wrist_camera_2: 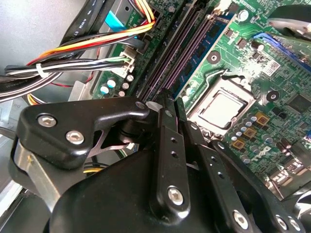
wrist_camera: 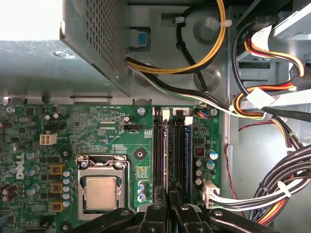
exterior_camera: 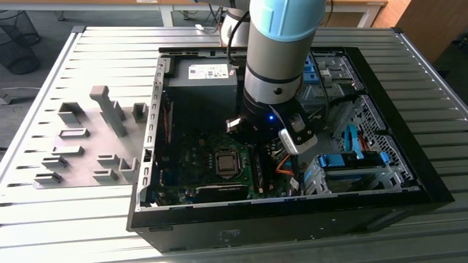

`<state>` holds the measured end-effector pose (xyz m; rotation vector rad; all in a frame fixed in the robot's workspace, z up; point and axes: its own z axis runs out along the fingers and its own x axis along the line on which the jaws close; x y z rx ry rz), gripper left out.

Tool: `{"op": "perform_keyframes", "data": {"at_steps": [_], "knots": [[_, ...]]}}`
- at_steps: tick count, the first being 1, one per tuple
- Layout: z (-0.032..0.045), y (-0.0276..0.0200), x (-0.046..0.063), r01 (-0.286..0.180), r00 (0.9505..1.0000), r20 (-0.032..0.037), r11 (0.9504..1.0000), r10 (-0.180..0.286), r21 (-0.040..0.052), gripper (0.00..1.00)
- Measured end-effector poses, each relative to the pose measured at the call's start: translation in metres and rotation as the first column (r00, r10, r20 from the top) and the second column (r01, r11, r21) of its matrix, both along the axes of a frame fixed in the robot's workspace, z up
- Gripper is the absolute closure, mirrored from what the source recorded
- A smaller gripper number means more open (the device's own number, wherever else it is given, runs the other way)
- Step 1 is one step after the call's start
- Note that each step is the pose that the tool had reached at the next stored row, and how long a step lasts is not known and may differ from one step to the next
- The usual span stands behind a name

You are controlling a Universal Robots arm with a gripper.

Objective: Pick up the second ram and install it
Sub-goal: 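Insert the second ram into the second slot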

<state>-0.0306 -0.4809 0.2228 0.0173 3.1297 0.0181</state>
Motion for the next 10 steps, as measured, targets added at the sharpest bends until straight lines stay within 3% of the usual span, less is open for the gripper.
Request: {"op": "perform_keyframes", "data": {"at_steps": [10], "knots": [[-0.0018,0.0002,0.0,-0.004,1.0,0.0,1.0,0.004,0.0033,0.86]]}}
